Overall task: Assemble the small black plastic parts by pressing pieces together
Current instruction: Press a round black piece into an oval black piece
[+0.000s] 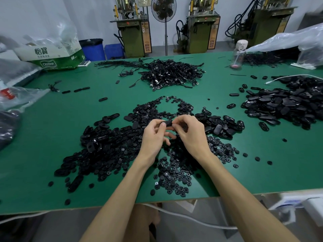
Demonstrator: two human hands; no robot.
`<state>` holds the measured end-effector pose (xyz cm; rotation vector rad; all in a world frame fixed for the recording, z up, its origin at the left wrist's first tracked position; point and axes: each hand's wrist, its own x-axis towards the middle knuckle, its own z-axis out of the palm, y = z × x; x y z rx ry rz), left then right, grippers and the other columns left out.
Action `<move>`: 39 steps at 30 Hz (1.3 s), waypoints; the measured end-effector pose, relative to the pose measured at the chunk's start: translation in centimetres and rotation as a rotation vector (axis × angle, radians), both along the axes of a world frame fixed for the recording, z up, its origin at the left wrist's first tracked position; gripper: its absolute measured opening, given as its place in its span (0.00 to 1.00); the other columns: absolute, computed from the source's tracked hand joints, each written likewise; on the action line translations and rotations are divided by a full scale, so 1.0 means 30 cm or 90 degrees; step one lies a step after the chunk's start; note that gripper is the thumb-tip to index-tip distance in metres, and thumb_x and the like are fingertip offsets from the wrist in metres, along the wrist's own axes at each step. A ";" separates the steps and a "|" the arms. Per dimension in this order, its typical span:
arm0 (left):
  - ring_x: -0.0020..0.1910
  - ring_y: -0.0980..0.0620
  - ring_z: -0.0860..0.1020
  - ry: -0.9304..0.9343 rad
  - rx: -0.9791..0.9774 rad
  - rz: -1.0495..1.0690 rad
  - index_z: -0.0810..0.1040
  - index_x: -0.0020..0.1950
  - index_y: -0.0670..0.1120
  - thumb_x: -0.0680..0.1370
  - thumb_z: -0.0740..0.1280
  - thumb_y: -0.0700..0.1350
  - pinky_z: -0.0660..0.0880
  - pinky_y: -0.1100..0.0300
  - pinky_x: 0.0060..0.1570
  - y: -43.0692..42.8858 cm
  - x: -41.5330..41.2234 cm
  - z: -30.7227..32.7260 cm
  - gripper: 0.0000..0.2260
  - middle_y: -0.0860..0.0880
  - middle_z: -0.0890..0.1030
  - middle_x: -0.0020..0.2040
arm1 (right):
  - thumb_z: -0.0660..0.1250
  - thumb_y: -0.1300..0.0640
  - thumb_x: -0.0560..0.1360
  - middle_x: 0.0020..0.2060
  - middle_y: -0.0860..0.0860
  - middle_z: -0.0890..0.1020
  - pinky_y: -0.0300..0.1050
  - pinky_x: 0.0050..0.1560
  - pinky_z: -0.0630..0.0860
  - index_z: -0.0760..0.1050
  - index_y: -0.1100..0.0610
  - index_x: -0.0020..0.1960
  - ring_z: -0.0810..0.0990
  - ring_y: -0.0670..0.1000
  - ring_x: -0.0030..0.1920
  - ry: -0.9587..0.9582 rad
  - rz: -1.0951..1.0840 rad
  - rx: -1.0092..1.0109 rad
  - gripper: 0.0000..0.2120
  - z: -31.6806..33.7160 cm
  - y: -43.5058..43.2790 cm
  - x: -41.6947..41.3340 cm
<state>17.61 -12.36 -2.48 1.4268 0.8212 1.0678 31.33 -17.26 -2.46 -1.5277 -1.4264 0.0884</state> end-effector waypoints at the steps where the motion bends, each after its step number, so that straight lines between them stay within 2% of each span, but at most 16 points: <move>1: 0.41 0.47 0.85 -0.001 0.006 0.001 0.75 0.57 0.42 0.87 0.60 0.40 0.78 0.60 0.31 0.001 0.000 -0.002 0.05 0.40 0.85 0.49 | 0.71 0.60 0.79 0.45 0.44 0.81 0.50 0.54 0.78 0.81 0.53 0.51 0.79 0.48 0.50 0.006 0.004 -0.009 0.03 0.000 0.001 0.000; 4: 0.43 0.49 0.85 0.022 0.028 0.011 0.78 0.55 0.40 0.86 0.61 0.43 0.78 0.60 0.34 0.007 -0.001 -0.008 0.08 0.42 0.84 0.50 | 0.71 0.60 0.80 0.46 0.44 0.82 0.49 0.53 0.79 0.81 0.51 0.51 0.80 0.47 0.50 0.018 0.003 -0.009 0.05 -0.002 0.002 0.000; 8: 0.32 0.54 0.79 0.079 0.057 0.032 0.81 0.52 0.43 0.85 0.64 0.43 0.77 0.61 0.37 0.014 -0.005 -0.017 0.08 0.45 0.83 0.41 | 0.71 0.59 0.80 0.47 0.46 0.83 0.47 0.53 0.79 0.81 0.50 0.51 0.80 0.45 0.49 0.030 -0.009 0.007 0.04 -0.003 0.001 0.004; 11: 0.31 0.57 0.77 0.089 0.065 0.021 0.81 0.50 0.48 0.84 0.66 0.41 0.76 0.65 0.36 0.010 -0.008 -0.014 0.06 0.46 0.81 0.38 | 0.71 0.59 0.79 0.47 0.46 0.84 0.47 0.53 0.79 0.81 0.52 0.51 0.82 0.45 0.49 0.040 -0.015 0.007 0.04 -0.001 0.001 0.007; 14: 0.35 0.58 0.80 0.103 0.071 0.005 0.81 0.54 0.45 0.84 0.66 0.38 0.77 0.64 0.36 0.006 -0.005 -0.012 0.05 0.44 0.82 0.42 | 0.72 0.59 0.79 0.46 0.44 0.85 0.44 0.51 0.79 0.82 0.52 0.51 0.82 0.43 0.47 0.044 -0.005 0.005 0.03 0.000 -0.001 0.004; 17: 0.44 0.53 0.85 0.064 0.055 0.004 0.78 0.62 0.42 0.83 0.66 0.35 0.81 0.59 0.39 0.003 -0.002 -0.009 0.09 0.40 0.83 0.51 | 0.72 0.60 0.79 0.45 0.41 0.85 0.40 0.49 0.79 0.82 0.52 0.51 0.83 0.43 0.45 0.056 0.014 0.000 0.04 0.000 -0.004 -0.001; 20: 0.47 0.48 0.87 0.023 0.050 0.009 0.77 0.67 0.44 0.83 0.66 0.34 0.83 0.57 0.40 0.002 -0.003 -0.004 0.14 0.38 0.80 0.52 | 0.71 0.62 0.79 0.45 0.42 0.85 0.35 0.48 0.78 0.82 0.54 0.51 0.83 0.40 0.44 0.068 0.026 0.001 0.04 0.001 -0.004 -0.001; 23: 0.47 0.47 0.87 0.001 0.041 0.021 0.79 0.63 0.42 0.83 0.66 0.34 0.84 0.57 0.42 0.005 -0.005 -0.006 0.10 0.36 0.81 0.52 | 0.71 0.63 0.79 0.45 0.45 0.82 0.31 0.47 0.75 0.82 0.56 0.50 0.81 0.38 0.44 0.042 0.026 0.010 0.04 0.001 -0.002 -0.001; 28: 0.47 0.47 0.87 -0.029 0.000 0.075 0.78 0.57 0.41 0.83 0.67 0.38 0.83 0.58 0.40 0.009 -0.006 -0.015 0.03 0.41 0.85 0.49 | 0.73 0.63 0.78 0.45 0.45 0.80 0.33 0.47 0.75 0.83 0.56 0.50 0.79 0.41 0.45 -0.006 0.018 0.021 0.03 -0.002 0.000 -0.001; 32: 0.46 0.47 0.87 -0.051 -0.018 0.108 0.79 0.55 0.39 0.82 0.69 0.38 0.83 0.59 0.43 0.013 -0.010 -0.017 0.04 0.40 0.84 0.50 | 0.73 0.62 0.78 0.44 0.46 0.82 0.38 0.47 0.77 0.82 0.55 0.50 0.80 0.43 0.45 -0.007 0.026 0.021 0.03 -0.003 -0.002 -0.001; 35: 0.48 0.46 0.87 -0.078 -0.030 0.110 0.79 0.54 0.38 0.81 0.70 0.37 0.83 0.59 0.46 0.015 -0.014 -0.015 0.04 0.39 0.84 0.50 | 0.73 0.62 0.78 0.43 0.44 0.83 0.38 0.46 0.77 0.82 0.55 0.50 0.80 0.44 0.45 -0.004 0.035 0.015 0.04 -0.004 -0.003 -0.002; 39: 0.48 0.52 0.85 -0.031 0.007 0.114 0.82 0.52 0.39 0.80 0.72 0.37 0.82 0.60 0.49 0.019 -0.013 -0.019 0.03 0.43 0.84 0.48 | 0.73 0.61 0.78 0.42 0.43 0.83 0.38 0.47 0.78 0.82 0.54 0.50 0.81 0.43 0.44 0.004 0.044 0.005 0.04 -0.005 -0.003 -0.003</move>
